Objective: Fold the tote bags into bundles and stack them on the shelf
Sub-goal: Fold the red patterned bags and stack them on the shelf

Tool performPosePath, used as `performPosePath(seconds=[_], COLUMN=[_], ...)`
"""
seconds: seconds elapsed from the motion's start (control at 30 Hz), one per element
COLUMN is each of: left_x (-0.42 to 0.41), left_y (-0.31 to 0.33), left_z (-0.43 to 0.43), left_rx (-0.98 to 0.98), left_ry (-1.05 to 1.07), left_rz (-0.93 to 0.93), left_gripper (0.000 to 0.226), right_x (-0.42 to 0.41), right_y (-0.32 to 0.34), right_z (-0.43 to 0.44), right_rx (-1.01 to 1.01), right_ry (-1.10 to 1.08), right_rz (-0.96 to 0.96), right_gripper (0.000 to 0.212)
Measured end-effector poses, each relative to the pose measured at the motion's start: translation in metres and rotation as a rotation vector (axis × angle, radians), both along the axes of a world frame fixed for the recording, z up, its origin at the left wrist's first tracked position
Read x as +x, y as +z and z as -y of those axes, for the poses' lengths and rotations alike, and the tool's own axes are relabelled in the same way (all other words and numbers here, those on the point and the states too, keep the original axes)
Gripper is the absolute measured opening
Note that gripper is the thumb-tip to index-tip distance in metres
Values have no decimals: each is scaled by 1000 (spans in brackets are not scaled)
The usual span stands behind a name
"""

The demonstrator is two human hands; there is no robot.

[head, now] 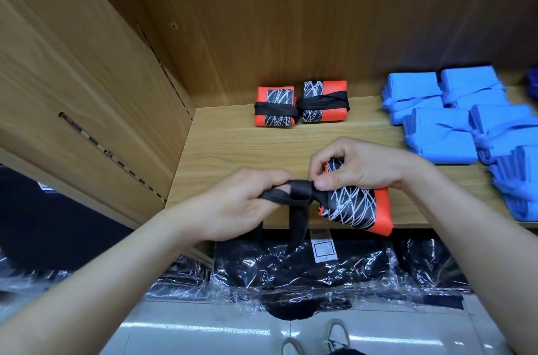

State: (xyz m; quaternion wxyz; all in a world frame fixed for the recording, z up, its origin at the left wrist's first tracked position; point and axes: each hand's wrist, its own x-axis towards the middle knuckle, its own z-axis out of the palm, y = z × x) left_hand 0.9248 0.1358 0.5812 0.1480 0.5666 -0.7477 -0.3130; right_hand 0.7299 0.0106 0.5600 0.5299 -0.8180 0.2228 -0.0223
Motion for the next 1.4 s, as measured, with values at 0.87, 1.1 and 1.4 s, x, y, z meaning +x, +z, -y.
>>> performPosePath(seconds=[0.87,1.1,1.4], left_x=[-15,11,37], left_y=[11,24,22], left_z=[11,8,-8], left_rx=[437,217,-409], left_ry=[767,663,328], left_rz=[-1006,-989,267], left_gripper=[30,22,59], right_x=[21,17,7], right_y=[24,8,4], right_z=[-38,-23,-7], right_rx=[-755,-221,24], right_ry=[-65,-99,-12], right_rz=[-392,-194,-194], right_gripper=[62,28,40])
